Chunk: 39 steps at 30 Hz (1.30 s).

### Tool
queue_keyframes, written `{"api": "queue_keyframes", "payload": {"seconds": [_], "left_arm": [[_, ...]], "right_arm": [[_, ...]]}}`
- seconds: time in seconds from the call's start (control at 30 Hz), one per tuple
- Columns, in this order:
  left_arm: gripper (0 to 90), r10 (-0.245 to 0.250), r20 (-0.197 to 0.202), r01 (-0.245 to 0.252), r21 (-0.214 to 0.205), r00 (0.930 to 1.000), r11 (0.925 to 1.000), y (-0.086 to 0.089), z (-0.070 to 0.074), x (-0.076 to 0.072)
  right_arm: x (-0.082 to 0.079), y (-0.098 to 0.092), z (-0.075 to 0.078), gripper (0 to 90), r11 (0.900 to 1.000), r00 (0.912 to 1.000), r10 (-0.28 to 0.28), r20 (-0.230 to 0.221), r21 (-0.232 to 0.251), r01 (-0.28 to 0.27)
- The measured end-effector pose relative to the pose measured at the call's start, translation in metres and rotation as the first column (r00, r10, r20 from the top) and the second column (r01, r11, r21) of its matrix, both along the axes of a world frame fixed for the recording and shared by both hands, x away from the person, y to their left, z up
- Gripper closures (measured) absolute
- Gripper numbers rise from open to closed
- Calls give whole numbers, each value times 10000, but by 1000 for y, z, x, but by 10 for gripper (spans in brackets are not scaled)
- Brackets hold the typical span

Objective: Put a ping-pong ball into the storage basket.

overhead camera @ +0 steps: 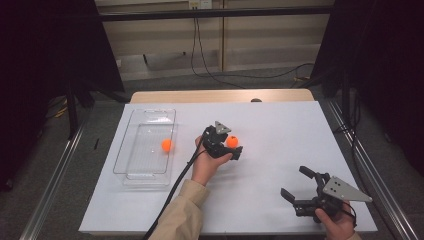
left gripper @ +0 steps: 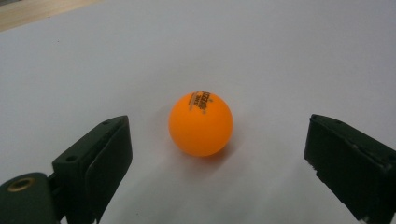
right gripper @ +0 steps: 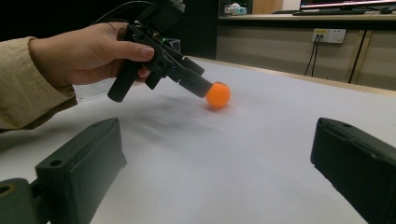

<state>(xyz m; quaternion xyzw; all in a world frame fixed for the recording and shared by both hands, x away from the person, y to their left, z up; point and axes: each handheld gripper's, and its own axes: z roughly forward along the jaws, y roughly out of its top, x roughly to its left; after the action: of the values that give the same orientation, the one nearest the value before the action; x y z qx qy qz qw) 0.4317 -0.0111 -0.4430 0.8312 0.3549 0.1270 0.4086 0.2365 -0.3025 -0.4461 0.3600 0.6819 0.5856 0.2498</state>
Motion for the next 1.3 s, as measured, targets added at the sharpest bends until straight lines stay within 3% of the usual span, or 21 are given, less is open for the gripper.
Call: {"api": "queue_keyframes", "payload": {"seconds": [0.73, 1.3], "left_arm": [[114, 180, 41, -181, 33, 9998, 9998, -2, -10, 10], [200, 205, -3, -205, 143, 9998, 9997, -8, -15, 15]], "right_arm": [[0, 0, 0, 20, 10000, 10000, -15, -1, 3, 15], [0, 0, 0, 20, 10000, 10000, -13, -4, 16, 13]]}}
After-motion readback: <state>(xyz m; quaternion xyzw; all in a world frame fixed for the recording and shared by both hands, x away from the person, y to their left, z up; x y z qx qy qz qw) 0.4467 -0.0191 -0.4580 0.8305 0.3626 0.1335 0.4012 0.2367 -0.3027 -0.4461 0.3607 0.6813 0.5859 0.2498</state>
